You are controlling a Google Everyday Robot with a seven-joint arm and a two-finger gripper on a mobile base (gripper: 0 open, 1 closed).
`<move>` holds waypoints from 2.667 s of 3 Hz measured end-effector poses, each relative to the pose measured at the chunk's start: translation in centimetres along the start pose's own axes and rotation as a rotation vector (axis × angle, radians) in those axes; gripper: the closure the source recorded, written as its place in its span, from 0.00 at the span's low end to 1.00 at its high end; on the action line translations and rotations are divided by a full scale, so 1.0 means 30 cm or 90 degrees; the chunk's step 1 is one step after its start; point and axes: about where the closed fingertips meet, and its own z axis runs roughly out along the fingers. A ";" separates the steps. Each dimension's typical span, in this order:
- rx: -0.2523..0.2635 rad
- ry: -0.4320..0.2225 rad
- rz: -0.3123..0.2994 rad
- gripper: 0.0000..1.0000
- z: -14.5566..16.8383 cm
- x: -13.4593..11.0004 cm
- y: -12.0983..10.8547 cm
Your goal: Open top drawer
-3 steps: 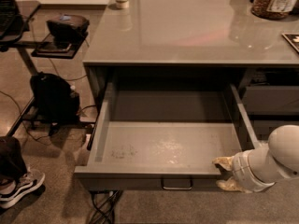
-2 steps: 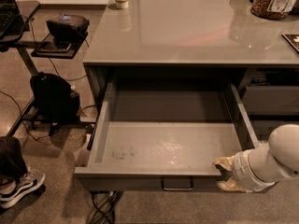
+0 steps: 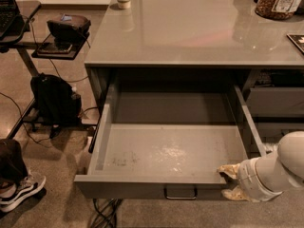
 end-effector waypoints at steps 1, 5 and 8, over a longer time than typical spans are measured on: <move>-0.008 -0.013 -0.011 1.00 0.005 -0.010 0.048; -0.025 -0.040 -0.036 1.00 -0.001 -0.028 0.143; -0.032 -0.052 -0.046 0.81 -0.011 -0.031 0.181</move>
Offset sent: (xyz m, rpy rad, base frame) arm -0.1697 0.0187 -0.0305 0.1591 0.0780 0.2617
